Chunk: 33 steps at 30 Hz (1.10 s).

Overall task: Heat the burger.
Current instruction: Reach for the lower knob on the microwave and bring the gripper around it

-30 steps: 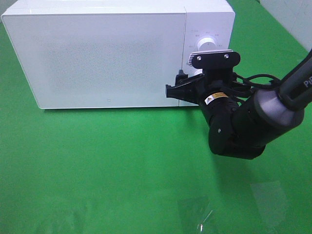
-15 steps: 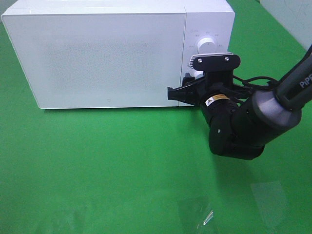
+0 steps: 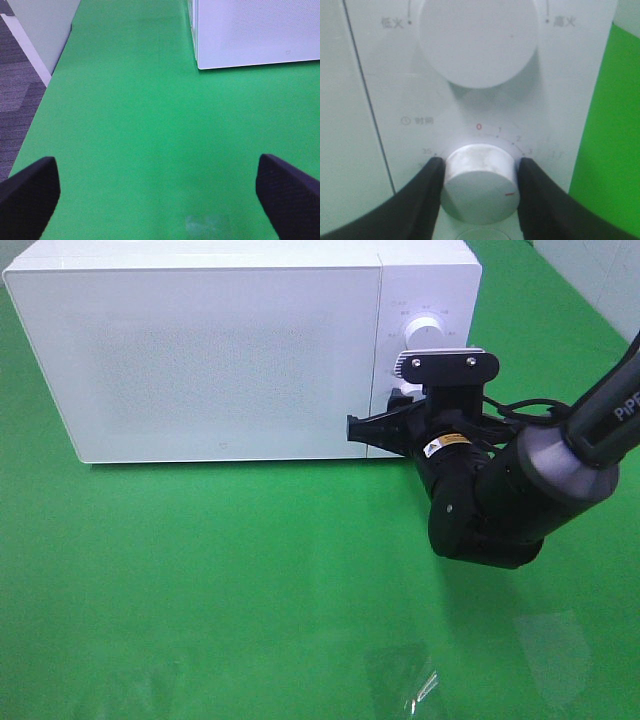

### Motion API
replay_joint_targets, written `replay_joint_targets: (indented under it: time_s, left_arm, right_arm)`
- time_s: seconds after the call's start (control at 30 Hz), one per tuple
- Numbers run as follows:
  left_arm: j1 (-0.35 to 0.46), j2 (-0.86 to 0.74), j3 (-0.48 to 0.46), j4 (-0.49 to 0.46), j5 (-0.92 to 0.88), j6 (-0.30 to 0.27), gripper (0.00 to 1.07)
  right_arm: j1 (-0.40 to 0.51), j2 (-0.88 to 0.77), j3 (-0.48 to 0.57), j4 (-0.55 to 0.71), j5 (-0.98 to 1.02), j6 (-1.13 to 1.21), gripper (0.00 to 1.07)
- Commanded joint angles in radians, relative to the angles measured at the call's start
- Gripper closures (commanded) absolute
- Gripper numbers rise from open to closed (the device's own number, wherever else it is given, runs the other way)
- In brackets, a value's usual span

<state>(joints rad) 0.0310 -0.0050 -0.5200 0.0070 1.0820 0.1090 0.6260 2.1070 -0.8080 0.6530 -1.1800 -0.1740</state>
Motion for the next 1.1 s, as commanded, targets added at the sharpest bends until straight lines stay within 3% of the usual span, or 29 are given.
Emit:
replay_joint_targets:
  time_s: [0.03, 0.07, 0.1, 0.13, 0.17, 0.2, 0.23, 0.27, 0.3, 0.33, 0.37, 0.43, 0.9, 1.07, 1.1]
  left_arm:
    - [-0.001, -0.017, 0.002, -0.007, -0.013, 0.0, 0.07]
    - [-0.001, -0.017, 0.002, -0.007, -0.013, 0.0, 0.07]
    - [-0.001, -0.017, 0.002, -0.007, -0.013, 0.0, 0.07]
    - [-0.001, -0.017, 0.002, -0.007, -0.013, 0.0, 0.07]
    - [-0.001, -0.017, 0.002, -0.007, -0.013, 0.0, 0.07]
    - [-0.001, -0.017, 0.002, -0.007, -0.013, 0.001, 0.07]
    - [-0.001, -0.017, 0.002, -0.007, -0.013, 0.001, 0.07]
    - [-0.001, -0.017, 0.002, -0.007, -0.013, 0.001, 0.07]
    - [-0.001, -0.017, 0.002, -0.007, -0.013, 0.001, 0.07]
    - [-0.001, -0.017, 0.002, -0.007, -0.013, 0.001, 0.07]
    - [-0.001, -0.017, 0.002, -0.007, -0.013, 0.001, 0.07]
    - [-0.001, -0.017, 0.002, -0.007, -0.013, 0.001, 0.07]
    - [-0.001, -0.017, 0.002, -0.007, -0.013, 0.001, 0.07]
    - [-0.001, -0.017, 0.002, -0.007, -0.013, 0.001, 0.07]
    - [-0.001, -0.017, 0.002, -0.007, -0.013, 0.001, 0.07]
  right_arm:
    - [-0.008, -0.005, -0.028, -0.048, -0.151, 0.174, 1.07]
    - [-0.008, -0.005, -0.028, -0.045, -0.145, 0.371, 1.07]
    - [-0.008, -0.005, -0.028, -0.045, -0.145, 0.371, 1.07]
    - [-0.008, -0.002, -0.028, -0.039, -0.143, 0.614, 1.07]
    - [-0.008, -0.002, -0.028, -0.039, -0.143, 0.614, 1.07]
    - [-0.008, -0.002, -0.028, -0.041, -0.143, 0.843, 1.07]
    - [-0.008, -0.002, -0.028, -0.041, -0.143, 0.843, 1.07]
    - [-0.008, -0.002, -0.028, -0.046, -0.141, 1.075, 1.07]
    - [-0.008, -0.002, -0.028, -0.046, -0.141, 1.075, 1.07]
    - [-0.008, -0.002, -0.028, -0.046, -0.141, 1.265, 1.07]
    - [-0.008, -0.002, -0.028, -0.046, -0.141, 1.265, 1.07]
    - [-0.008, -0.002, -0.028, -0.042, -0.136, 1.522, 1.07]
    - [-0.021, -0.002, -0.027, -0.036, -0.137, 1.513, 1.04]
    - [-0.021, -0.002, -0.027, 0.001, -0.137, 1.49, 0.92]
    - [-0.021, -0.002, -0.027, 0.009, -0.137, 1.479, 0.85]
